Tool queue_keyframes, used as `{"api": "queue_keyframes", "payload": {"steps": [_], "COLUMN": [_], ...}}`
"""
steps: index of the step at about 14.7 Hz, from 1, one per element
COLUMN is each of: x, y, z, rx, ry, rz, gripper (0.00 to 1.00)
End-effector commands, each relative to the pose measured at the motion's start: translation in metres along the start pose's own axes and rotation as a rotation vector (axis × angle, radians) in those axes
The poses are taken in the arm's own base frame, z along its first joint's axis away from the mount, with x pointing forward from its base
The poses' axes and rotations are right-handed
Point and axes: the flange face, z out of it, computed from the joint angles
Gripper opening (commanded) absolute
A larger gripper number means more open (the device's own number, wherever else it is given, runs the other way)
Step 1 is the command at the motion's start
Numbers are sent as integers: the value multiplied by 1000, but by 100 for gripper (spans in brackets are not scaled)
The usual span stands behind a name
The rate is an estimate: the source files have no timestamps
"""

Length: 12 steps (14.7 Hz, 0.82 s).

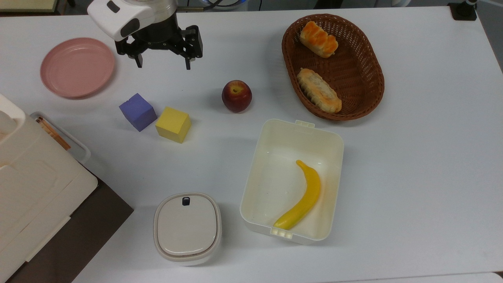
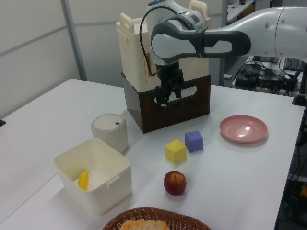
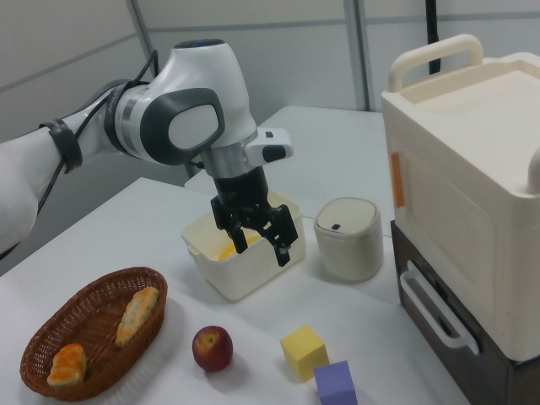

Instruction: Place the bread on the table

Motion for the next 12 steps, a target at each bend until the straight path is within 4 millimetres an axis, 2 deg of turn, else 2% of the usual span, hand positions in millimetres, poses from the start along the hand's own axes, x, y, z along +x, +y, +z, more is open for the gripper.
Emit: {"api": "queue_keyframes", "payload": {"steps": [1,12], "x": [-10,-10], "y": [-1,-1], "z": [-12,-12], "rx": [22,24], "ry": [23,22], "rz": [-38,-50], "gripper": [100,100]}}
